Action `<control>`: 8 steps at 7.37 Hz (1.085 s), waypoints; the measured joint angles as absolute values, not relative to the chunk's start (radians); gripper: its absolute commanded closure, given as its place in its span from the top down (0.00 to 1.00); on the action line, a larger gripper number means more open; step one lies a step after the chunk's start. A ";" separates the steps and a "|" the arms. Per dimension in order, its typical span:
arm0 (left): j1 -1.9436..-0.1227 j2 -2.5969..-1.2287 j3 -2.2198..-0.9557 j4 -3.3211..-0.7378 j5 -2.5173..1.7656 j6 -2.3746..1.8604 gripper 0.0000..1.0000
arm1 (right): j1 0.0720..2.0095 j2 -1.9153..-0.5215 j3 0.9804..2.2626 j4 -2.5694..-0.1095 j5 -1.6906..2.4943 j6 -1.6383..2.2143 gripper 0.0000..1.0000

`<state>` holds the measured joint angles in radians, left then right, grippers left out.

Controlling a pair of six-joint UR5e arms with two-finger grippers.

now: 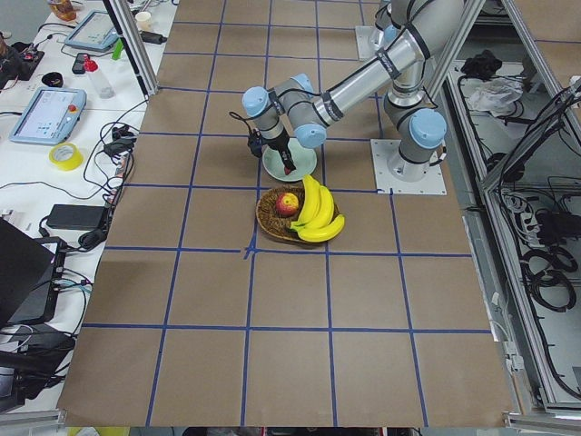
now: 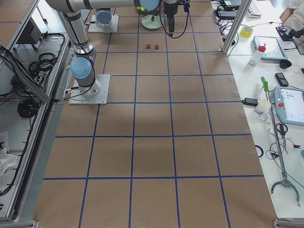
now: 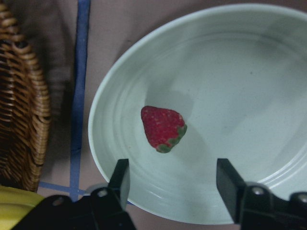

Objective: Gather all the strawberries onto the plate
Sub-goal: 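Reach the left gripper to the next strawberry and grasp it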

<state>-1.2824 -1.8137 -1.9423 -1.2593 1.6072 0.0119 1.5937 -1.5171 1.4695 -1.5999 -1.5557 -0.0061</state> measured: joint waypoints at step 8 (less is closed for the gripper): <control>-1.796 -1.926 -1.915 -0.874 1.368 -0.236 0.97 | 1.594 -1.517 1.470 -1.600 -1.554 -0.006 1.00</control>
